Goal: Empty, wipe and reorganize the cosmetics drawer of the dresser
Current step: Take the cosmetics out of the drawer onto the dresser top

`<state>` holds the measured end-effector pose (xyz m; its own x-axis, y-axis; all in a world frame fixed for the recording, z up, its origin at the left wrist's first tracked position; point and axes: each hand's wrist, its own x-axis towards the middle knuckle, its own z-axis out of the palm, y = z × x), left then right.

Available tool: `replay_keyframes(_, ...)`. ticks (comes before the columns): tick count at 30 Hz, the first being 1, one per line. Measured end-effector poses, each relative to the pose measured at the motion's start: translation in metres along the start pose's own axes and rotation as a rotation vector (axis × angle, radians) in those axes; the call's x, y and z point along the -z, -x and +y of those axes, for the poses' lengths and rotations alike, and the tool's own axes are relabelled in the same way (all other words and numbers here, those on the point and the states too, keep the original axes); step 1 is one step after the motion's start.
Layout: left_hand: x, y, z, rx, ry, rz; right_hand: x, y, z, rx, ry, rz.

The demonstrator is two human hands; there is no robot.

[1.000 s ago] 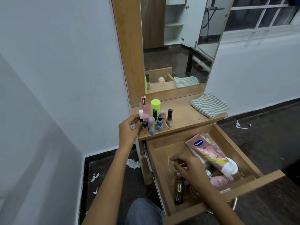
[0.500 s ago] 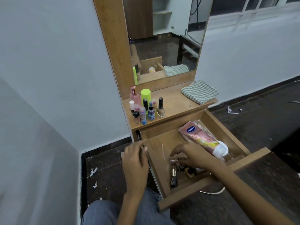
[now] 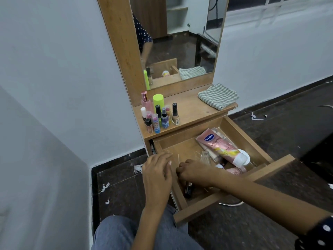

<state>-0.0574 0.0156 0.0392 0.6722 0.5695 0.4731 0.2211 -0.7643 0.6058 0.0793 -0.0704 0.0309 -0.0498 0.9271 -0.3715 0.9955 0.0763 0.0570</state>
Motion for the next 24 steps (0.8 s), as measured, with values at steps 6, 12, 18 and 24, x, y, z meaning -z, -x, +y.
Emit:
replay_keyframes(6,-0.004,-0.020,0.002,-0.053,-0.101,-0.018,0.018,0.030,0.028,-0.254,-0.474,0.320)
replay_keyframes(12,-0.022,-0.048,0.006,-0.185,-0.276,-0.136,0.038,0.036,0.053,-0.531,-1.027,0.900)
replay_keyframes(18,-0.044,-0.064,-0.003,-0.178,-0.510,-0.312,0.048,0.009,0.074,-0.685,-1.085,1.151)
replay_keyframes(24,-0.046,-0.067,-0.001,-0.175,-0.530,-0.333,0.046,-0.012,0.084,-0.715,-0.970,1.152)
